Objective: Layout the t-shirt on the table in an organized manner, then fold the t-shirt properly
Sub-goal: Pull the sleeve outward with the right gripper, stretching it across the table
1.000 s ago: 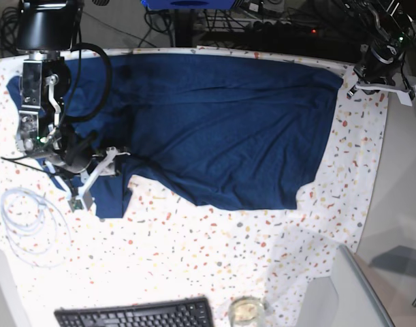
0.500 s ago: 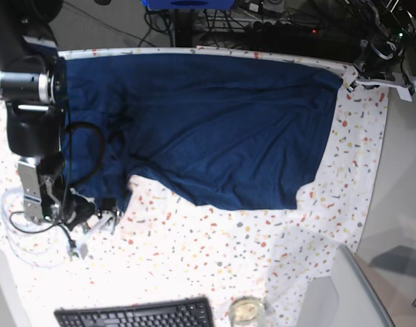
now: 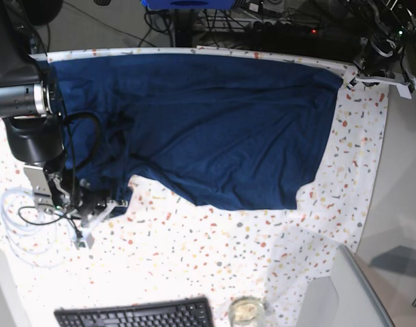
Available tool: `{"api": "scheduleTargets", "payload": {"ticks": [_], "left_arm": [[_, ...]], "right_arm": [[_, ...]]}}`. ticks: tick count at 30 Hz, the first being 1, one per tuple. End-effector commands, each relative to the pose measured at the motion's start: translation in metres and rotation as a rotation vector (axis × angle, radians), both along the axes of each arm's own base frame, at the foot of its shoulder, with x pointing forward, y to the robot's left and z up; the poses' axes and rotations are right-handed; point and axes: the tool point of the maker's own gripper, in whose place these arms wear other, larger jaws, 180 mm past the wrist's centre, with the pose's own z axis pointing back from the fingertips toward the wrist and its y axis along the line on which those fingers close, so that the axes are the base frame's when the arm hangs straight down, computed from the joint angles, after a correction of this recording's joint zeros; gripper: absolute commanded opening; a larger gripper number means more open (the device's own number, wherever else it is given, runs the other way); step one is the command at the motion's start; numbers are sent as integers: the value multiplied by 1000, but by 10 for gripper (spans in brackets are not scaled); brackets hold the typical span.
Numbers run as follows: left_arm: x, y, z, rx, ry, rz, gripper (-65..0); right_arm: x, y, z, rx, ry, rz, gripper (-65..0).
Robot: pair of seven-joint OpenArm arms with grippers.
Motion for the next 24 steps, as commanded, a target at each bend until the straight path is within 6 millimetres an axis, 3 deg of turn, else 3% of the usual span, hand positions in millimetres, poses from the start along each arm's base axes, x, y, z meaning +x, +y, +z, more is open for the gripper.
{"api": "scheduleTargets", "payload": {"ticks": [1,2,5,8,11,14,18,24], "left_arm": [[3,6,9,28,-21,-5,-650],[0,6,8,28,-15,-5,-650],[-1,6,8,31,-12,-6,-650],[-4,7,7,31,-5,-5,-650],[-5,7,8,34,-3,-6,-650],[-5,8,8,35,-4,-6,-650],[-4,12,11,48,-3,-12,-650],[2,14,22,73,-25,-22,-650]], "right_arm": [[30,-4,31,9,-101,-8,-605],[34,-2,38,8,-124,-1,-650],[44,-1,69,-9,-245,24,-623],[50,3,112,-45,-349,76,-648],[46,1,145,-77,-379,95,-650],[43,-11,186,-87,-462,60,-650],[40,-11,242,-131,-571,78,-650],[45,-14,306,-183,-712,89,-650]]}}
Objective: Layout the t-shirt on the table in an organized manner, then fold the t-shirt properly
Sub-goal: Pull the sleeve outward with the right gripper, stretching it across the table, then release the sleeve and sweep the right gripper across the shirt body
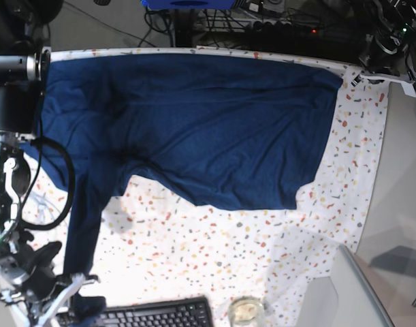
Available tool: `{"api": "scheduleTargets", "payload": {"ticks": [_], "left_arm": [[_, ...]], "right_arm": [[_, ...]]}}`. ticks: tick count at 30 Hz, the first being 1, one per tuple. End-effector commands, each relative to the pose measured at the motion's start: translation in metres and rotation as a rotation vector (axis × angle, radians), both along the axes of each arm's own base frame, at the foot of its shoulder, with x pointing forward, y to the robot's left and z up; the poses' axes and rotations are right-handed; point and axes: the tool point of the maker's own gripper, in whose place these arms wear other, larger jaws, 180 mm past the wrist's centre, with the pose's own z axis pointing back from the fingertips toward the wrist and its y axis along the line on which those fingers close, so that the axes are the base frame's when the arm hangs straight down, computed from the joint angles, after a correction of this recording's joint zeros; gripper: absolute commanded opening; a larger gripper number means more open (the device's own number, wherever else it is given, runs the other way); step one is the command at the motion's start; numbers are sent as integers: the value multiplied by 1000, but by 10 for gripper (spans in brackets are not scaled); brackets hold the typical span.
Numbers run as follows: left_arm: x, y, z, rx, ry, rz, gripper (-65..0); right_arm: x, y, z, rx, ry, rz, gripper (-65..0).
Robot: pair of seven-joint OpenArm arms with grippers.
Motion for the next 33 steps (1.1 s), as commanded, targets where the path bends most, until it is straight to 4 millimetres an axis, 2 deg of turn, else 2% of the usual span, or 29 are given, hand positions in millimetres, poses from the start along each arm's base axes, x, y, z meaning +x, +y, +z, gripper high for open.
{"api": "scheduleTargets", "payload": {"ticks": [1,3,8,12,20,27,30,33], "left_arm": [[6,6,13,34,-31,-6,-650],[7,7,15,41,-36,-9,-650],[10,6,22,56,-46,-16,-650],[5,7,21,56,-35,-17,-650],[3,7,20,58,-28,-18,-650],[-1,7,19,56,-18,-18,-650],[-4,7,18,58,-11,-19,-650],[-4,7,18,58,-11,-19,-650]], "right_arm": [[10,-9,35,-11,-92,-12,-650],[19,-12,53,-11,-123,-17,-650],[49,-20,65,33,-155,-33,-650],[65,-24,75,77,-234,-35,-650],[98,-34,112,136,-335,-53,-650],[109,-60,137,134,-398,-90,-650],[110,-80,146,120,-429,-116,-650],[114,-86,150,127,-434,-128,-650]]}}
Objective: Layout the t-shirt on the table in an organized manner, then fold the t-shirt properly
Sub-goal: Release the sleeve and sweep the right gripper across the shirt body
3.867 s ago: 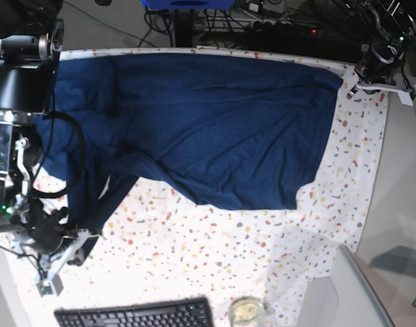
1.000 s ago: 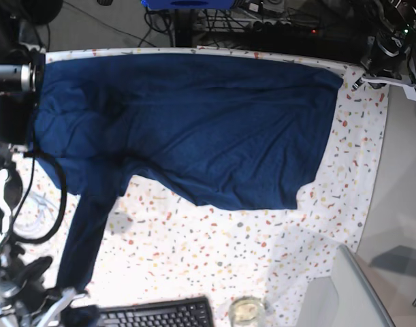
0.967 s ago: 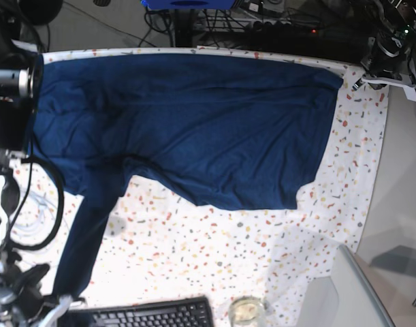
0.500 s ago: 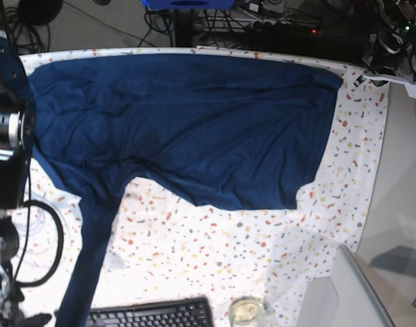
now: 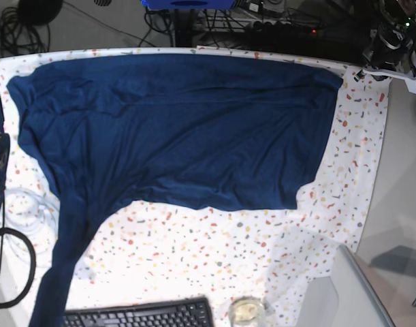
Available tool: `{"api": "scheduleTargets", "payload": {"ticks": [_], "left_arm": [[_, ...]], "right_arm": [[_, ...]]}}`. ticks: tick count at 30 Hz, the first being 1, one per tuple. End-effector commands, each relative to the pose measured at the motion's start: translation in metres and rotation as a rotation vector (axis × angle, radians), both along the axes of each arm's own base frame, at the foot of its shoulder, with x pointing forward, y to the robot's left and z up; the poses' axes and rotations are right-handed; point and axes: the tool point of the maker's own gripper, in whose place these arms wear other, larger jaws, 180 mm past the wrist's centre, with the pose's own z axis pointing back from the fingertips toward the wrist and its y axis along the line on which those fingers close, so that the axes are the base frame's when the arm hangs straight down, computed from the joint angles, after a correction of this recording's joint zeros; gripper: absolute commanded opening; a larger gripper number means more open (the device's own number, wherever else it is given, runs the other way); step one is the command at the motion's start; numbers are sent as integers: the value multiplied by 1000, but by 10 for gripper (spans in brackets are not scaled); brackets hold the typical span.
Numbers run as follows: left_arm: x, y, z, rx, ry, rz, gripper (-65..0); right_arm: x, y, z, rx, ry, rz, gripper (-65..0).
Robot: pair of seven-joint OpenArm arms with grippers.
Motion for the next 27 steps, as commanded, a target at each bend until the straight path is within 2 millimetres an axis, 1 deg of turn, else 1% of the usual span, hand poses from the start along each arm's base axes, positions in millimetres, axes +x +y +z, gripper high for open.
{"api": "scheduleTargets", "payload": {"ticks": [1,2,4,6,8,10,13,14,15,16,18,20,21,23,25,27], "left_arm": [[5,5,10,29,-28,-5,-650],[5,5,10,29,-28,-5,-650],[5,5,10,28,-28,-5,-650],[5,4,10,29,-30,-5,-650],[7,5,14,37,-38,-9,-650],[9,5,20,50,-48,-15,-650],[11,5,28,69,-60,-25,-650],[11,5,30,73,-61,-27,-650],[11,5,30,73,-61,-27,-650],[11,6,30,74,-60,-27,-650],[10,5,29,72,-59,-27,-650],[11,5,30,72,-60,-27,-650],[11,5,30,73,-62,-27,-650],[12,5,30,73,-63,-27,-650],[12,5,30,73,-63,-27,-650],[12,5,30,73,-63,-27,-650]], "right_arm": [[0,-9,40,0,-97,-9,-650],[-1,-13,40,-7,-95,-15,-650],[-1,-14,38,-8,-92,-17,-650],[-3,-15,28,-8,-75,-18,-650],[-4,-15,25,-8,-80,-19,-650],[-6,-16,11,-10,-55,-20,-650],[-14,-12,-18,-19,-9,-12,-650],[-21,-8,-32,-30,18,-4,-650],[-27,-5,-41,-43,39,3,-650],[-35,1,-49,-53,57,13,-650],[-54,17,-61,-80,80,44,-650],[-72,32,-70,-96,92,68,-650],[-82,39,-79,-110,113,81,-650],[-101,49,-90,-131,148,100,-650],[-124,61,-113,-146,215,124,-650],[-145,77,-129,-133,259,148,-650]]}}
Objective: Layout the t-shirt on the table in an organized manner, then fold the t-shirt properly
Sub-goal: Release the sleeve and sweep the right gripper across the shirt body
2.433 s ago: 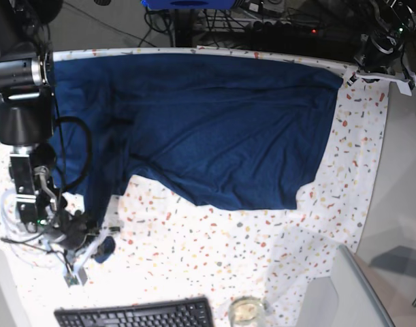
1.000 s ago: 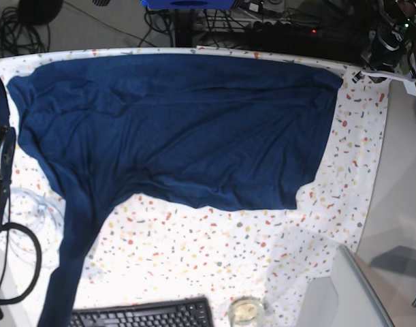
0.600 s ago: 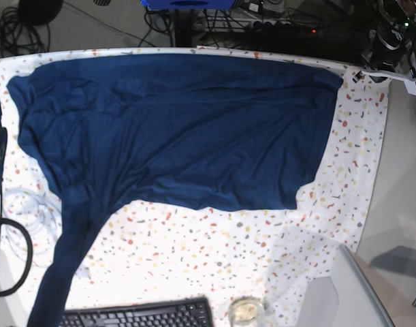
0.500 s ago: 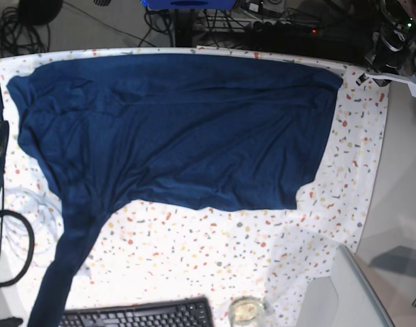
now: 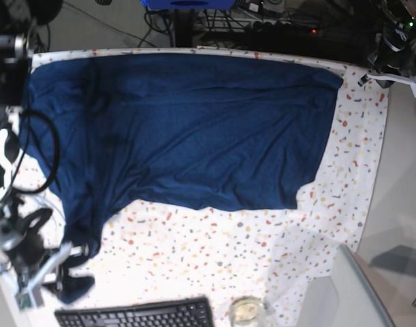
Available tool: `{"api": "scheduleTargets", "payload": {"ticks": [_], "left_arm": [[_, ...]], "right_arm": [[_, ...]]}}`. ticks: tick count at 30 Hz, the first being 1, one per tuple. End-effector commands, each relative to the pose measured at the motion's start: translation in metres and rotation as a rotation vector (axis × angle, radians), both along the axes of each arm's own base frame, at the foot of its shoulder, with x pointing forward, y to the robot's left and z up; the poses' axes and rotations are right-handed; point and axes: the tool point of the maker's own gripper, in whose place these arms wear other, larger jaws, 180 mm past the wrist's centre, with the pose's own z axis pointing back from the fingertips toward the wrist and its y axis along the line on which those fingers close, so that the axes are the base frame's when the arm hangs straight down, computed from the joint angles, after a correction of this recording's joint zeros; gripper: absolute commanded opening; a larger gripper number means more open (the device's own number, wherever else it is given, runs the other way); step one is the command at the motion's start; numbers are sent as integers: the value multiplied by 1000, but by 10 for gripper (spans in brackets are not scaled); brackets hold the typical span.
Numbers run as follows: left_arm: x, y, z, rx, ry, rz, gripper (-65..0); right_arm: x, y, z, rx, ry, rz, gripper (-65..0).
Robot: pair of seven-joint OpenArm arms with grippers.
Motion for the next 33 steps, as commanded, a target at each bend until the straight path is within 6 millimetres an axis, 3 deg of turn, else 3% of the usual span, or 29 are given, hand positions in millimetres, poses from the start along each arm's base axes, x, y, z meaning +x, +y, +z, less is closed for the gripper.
{"api": "scheduleTargets", "payload": {"ticks": [1,8,14,21,29,33], "left_arm": [[3,5,9,26,-22,-4,-650],[2,6,10,30,-21,-2,-650],[-22,34,21,79,-18,90,-650],[-45,56,31,120,-11,173,-650],[-52,56,30,122,9,171,-650],[-54,56,29,121,11,173,-650]], "right_arm": [[-7,13,12,28,-43,28,-650],[-85,74,-46,132,123,106,-650],[-132,135,-79,149,238,285,-650],[-165,192,-80,169,270,454,-650],[-194,246,-70,182,265,625,-650],[-194,262,-92,203,332,620,-650]]}}
